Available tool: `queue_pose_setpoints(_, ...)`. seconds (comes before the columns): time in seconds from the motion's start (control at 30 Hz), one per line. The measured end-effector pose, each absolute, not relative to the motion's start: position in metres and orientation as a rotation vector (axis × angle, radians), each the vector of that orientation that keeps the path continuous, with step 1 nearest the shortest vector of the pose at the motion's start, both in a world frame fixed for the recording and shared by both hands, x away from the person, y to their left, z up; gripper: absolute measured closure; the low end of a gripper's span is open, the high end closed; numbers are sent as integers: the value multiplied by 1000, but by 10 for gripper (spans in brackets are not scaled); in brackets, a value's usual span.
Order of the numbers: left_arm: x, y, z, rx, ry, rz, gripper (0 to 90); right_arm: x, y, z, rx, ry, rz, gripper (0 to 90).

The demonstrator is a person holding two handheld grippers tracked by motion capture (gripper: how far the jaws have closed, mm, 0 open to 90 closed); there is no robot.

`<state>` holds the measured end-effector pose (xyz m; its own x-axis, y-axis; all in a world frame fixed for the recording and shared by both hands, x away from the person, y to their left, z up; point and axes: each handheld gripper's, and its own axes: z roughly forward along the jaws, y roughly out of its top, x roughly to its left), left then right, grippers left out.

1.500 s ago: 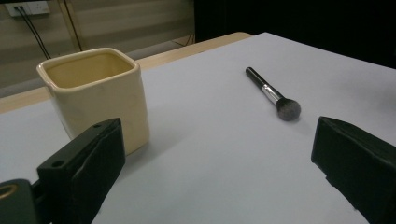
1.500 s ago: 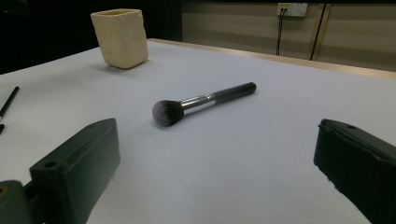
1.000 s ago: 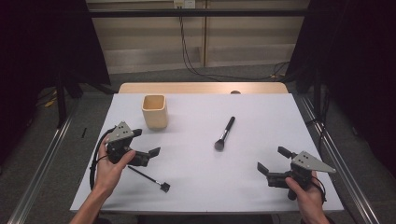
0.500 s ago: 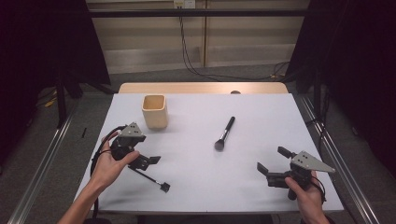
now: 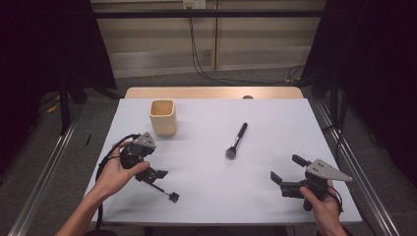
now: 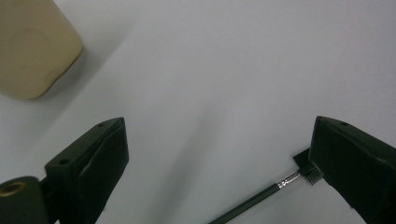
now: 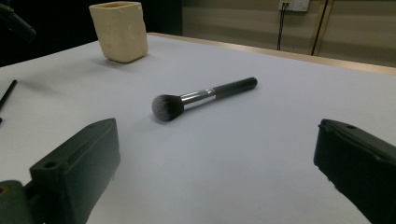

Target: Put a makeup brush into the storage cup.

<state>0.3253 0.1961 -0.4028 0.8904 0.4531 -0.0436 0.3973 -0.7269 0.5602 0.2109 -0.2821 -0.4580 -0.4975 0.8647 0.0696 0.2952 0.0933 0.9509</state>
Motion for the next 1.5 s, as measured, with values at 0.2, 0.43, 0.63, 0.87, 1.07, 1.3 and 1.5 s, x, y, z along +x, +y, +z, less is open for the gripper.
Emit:
queue_pose_setpoints(0.2, 327, 193, -405, 2550, 568, 96, 55, 211, -282, -458, 1142, 1850, 1416, 0)
queue_pose_setpoints(0.43, 328, 189, -410, 2600, 513, 42, 59, 211, -282, -458, 1138, 1861, 1409, 0)
queue_pose_setpoints(0.63, 325, 185, -416, 2666, 435, -34, 59, 212, -281, -459, 1138, 1863, 1409, 0)
queue_pose_setpoints(0.87, 324, 182, -422, 2724, 383, -107, 59, 212, -281, -459, 1138, 1865, 1410, 0)
queue_pose_setpoints(1.07, 322, 179, -427, 2751, 389, -128, 61, 212, -280, -459, 1138, 1867, 1411, 0)
queue_pose_setpoints(1.3, 318, 173, -436, 2814, 358, -162, 65, 212, -280, -459, 1136, 1865, 1412, 0)
queue_pose_setpoints(1.5, 317, 170, -447, 2865, 347, -172, 63, 212, -281, -459, 1135, 1865, 1412, 0)
